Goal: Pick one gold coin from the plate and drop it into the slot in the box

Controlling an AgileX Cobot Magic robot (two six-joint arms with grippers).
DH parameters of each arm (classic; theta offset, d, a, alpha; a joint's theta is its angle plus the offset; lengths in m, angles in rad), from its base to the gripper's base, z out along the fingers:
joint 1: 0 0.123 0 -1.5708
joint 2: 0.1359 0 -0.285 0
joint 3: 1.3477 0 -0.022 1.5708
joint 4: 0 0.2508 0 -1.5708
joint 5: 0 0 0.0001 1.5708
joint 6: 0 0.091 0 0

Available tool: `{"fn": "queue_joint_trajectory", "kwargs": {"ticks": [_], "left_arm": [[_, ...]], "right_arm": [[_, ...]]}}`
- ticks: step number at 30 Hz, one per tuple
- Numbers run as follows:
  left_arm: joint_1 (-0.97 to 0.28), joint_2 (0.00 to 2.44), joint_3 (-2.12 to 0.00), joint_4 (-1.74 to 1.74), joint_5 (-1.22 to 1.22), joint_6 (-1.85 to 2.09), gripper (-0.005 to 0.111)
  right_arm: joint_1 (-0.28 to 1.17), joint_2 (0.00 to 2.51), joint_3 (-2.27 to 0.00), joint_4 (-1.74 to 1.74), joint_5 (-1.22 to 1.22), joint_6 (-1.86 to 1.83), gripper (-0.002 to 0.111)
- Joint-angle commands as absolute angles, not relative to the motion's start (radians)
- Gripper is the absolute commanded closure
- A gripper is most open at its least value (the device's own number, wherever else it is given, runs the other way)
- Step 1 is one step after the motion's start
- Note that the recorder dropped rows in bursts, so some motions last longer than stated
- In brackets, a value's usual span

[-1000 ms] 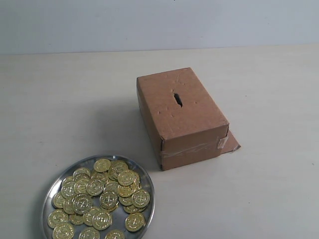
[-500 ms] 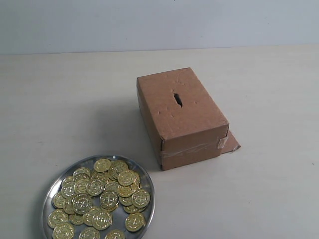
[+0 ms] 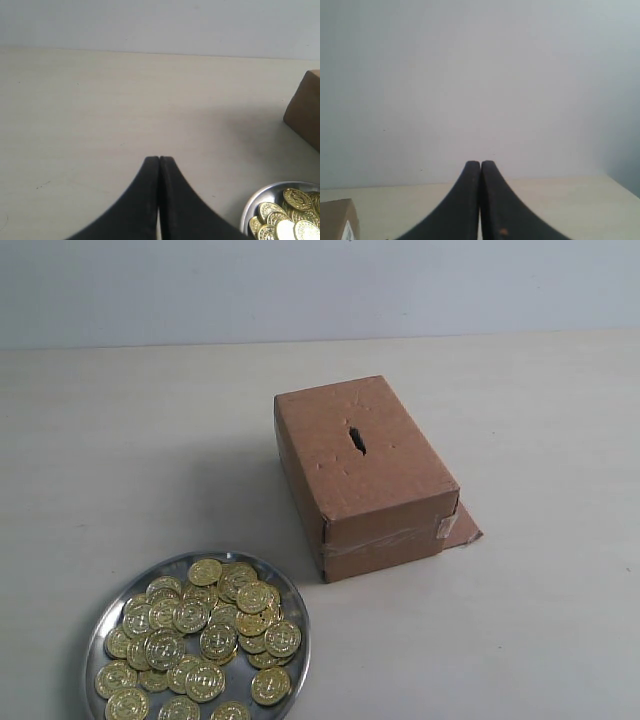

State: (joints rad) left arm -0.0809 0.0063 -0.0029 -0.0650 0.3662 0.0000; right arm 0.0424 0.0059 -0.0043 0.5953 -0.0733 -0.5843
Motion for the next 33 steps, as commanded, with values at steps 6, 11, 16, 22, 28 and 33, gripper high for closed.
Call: {"fn": "queue_joint_trajectory", "kwargs": {"ticks": [6, 11, 16, 22, 28, 33], "left_arm": [[-0.079, 0.000, 0.000, -0.062, 0.353, -0.006, 0.107], [-0.079, 0.000, 0.000, -0.062, 0.353, -0.006, 0.107], [-0.079, 0.000, 0.000, -0.062, 0.353, -0.006, 0.107], [-0.079, 0.000, 0.000, -0.062, 0.353, -0.006, 0.107], [-0.079, 0.000, 0.000, -0.062, 0.353, -0.006, 0.107], [-0.079, 0.000, 0.000, -0.062, 0.353, -0.006, 0.107]], "right_arm": [[0.036, 0.000, 0.000, 0.241, 0.187, -0.256, 0.108], [0.036, 0.000, 0.000, 0.038, 0.205, -0.022, 0.108], [0.036, 0.000, 0.000, -0.070, 0.302, 0.106, 0.108], [0.036, 0.000, 0.000, -0.070, 0.309, 0.079, 0.108], [0.036, 0.000, 0.000, -0.068, 0.319, 0.034, 0.108], [0.036, 0.000, 0.000, -0.063, 0.319, 0.022, 0.108]]}}
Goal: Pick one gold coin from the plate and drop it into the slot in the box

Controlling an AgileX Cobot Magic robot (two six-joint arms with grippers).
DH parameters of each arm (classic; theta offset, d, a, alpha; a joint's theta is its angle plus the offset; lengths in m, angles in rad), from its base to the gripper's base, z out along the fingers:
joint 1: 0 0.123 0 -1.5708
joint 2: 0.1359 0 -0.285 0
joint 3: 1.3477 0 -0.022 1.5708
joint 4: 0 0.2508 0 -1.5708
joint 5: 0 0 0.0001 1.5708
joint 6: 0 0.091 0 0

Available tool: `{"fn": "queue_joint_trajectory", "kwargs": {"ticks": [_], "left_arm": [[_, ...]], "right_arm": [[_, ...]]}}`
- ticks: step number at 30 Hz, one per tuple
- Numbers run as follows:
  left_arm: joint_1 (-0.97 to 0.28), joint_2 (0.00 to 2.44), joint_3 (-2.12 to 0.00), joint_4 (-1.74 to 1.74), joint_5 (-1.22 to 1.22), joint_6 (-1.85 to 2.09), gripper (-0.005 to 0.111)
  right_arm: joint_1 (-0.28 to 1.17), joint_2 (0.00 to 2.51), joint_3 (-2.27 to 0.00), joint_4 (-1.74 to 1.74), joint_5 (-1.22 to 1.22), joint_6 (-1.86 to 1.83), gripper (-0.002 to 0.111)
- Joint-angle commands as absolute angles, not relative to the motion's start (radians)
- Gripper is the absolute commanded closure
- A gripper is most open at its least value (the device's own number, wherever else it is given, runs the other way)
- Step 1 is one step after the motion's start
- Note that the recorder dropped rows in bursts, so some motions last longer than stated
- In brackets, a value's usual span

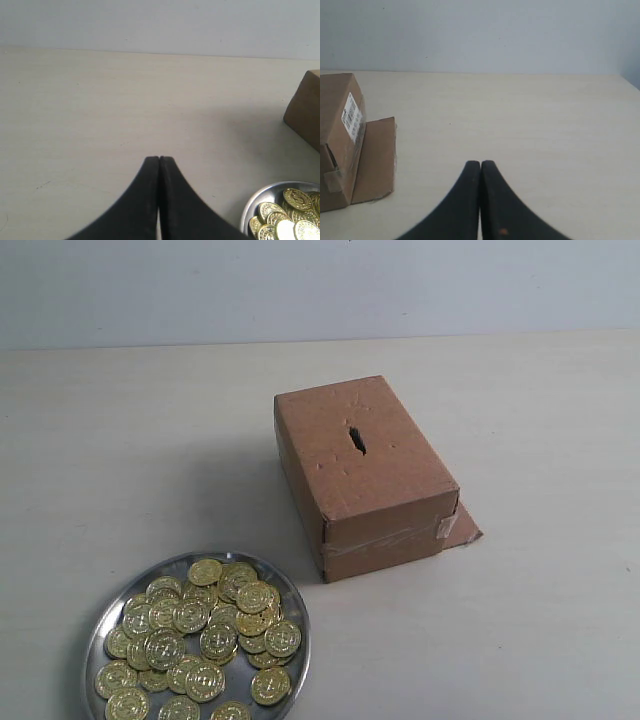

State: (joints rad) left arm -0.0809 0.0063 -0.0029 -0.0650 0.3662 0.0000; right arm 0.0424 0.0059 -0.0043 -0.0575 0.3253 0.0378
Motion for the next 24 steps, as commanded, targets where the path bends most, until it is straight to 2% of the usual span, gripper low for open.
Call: {"fn": "queue_joint_trajectory", "kwargs": {"ticks": [1, 24], "left_arm": [[-0.079, 0.000, 0.000, -0.062, 0.353, -0.006, 0.107], [-0.079, 0.000, 0.000, -0.062, 0.353, -0.006, 0.107]], "right_arm": [[0.036, 0.000, 0.000, -0.063, 0.319, 0.012, 0.108], [0.036, 0.000, 0.000, -0.058, 0.320, 0.000, 0.108]]}}
